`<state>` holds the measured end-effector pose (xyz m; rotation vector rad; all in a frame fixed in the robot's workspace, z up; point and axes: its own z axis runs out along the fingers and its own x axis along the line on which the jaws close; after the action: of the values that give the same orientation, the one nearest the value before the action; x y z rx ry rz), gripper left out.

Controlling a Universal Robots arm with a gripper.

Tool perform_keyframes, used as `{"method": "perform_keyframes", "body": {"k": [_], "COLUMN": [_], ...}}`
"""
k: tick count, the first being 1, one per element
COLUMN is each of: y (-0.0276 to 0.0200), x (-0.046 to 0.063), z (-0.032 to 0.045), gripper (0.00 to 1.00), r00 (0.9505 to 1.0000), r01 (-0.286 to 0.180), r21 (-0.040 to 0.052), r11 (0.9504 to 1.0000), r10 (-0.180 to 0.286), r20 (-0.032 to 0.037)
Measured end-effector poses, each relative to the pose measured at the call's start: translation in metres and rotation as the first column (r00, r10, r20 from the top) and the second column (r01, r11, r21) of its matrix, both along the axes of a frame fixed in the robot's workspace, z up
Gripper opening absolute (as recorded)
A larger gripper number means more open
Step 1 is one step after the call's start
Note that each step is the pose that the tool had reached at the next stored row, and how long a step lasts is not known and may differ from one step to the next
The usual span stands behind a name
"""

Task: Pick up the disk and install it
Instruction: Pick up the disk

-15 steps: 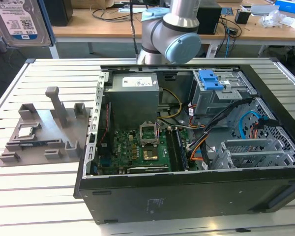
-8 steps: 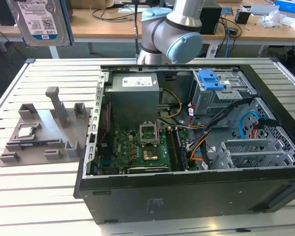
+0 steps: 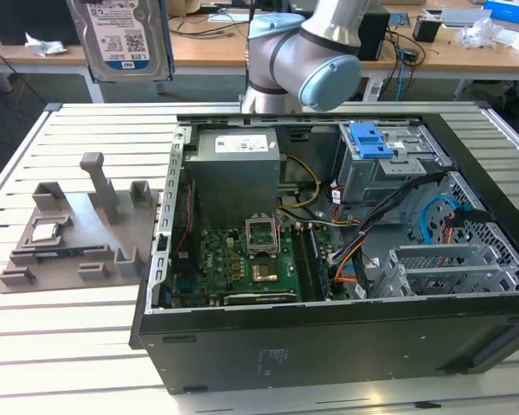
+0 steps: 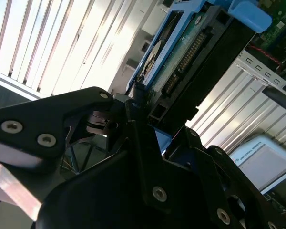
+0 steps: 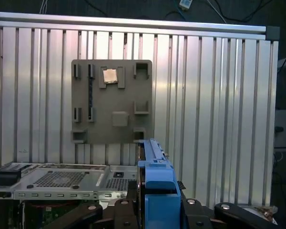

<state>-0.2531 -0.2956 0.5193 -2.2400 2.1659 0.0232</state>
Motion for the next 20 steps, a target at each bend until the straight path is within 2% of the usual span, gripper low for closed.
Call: {"method": "perform_keyframes", "body": {"k": [1, 4, 7, 11, 17, 20], "y": [0.0, 0.0, 0.0, 0.0, 0.0, 0.0], "x": [0.004, 0.029, 0.045, 0.075, 0.106, 0.13], "z": [0.0, 0.0, 0.0, 0.0, 0.0, 0.0], "gripper": [0.37, 0.37, 0.37, 0.37, 0.37, 0.37], "r00": [1.0, 1.0, 1.0, 1.0, 1.0, 1.0], "r01": [0.0, 0.0, 0.0, 0.0, 0.0, 0.0], "r21": [0.0, -0.0001, 0.0, 0.0, 0.0, 0.0], "r11": [1.0, 1.0, 1.0, 1.0, 1.0, 1.0], "r10": [0.0, 0.0, 0.0, 0.0, 0.0, 0.0], "r20": [0.0, -0.0004, -0.0005, -0.001, -0.0013, -0.0017]}}
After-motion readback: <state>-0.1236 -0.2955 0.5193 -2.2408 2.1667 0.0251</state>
